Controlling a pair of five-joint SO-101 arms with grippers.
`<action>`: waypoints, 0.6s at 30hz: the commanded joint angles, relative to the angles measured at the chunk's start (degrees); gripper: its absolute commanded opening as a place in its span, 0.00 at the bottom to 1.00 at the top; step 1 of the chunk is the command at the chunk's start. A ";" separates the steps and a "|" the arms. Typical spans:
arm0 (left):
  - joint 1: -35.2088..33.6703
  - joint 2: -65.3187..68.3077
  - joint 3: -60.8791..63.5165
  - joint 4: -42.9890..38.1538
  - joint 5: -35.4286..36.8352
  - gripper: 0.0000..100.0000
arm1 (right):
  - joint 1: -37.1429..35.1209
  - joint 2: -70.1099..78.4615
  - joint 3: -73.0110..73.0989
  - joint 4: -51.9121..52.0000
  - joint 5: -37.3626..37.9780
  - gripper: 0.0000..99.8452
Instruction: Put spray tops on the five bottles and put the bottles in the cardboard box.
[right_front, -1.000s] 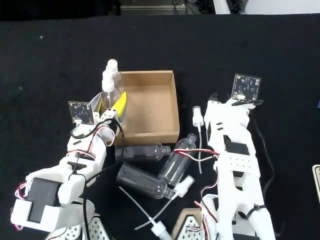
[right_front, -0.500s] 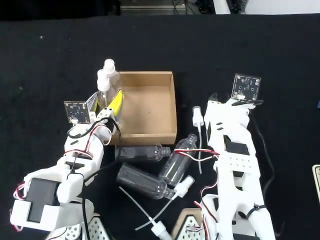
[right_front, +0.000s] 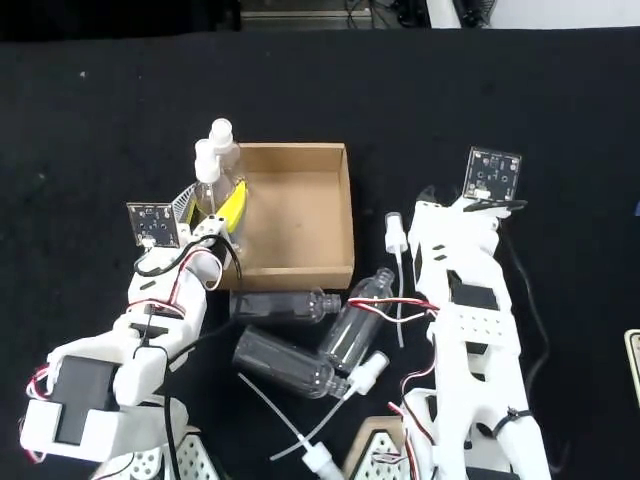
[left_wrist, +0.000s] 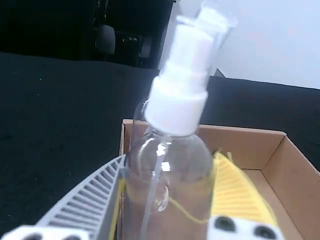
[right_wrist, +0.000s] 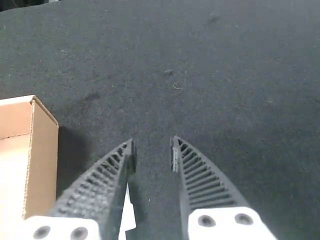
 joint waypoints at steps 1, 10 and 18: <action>-0.75 -0.18 -0.22 0.26 0.35 0.28 | -0.26 0.31 -0.48 -1.67 0.53 0.10; -0.75 -0.26 0.75 -0.09 0.35 0.28 | -0.26 0.31 -0.48 -1.67 0.53 0.10; -0.40 -0.88 1.54 -0.18 0.35 0.28 | -0.26 0.31 -0.48 -1.67 0.53 0.10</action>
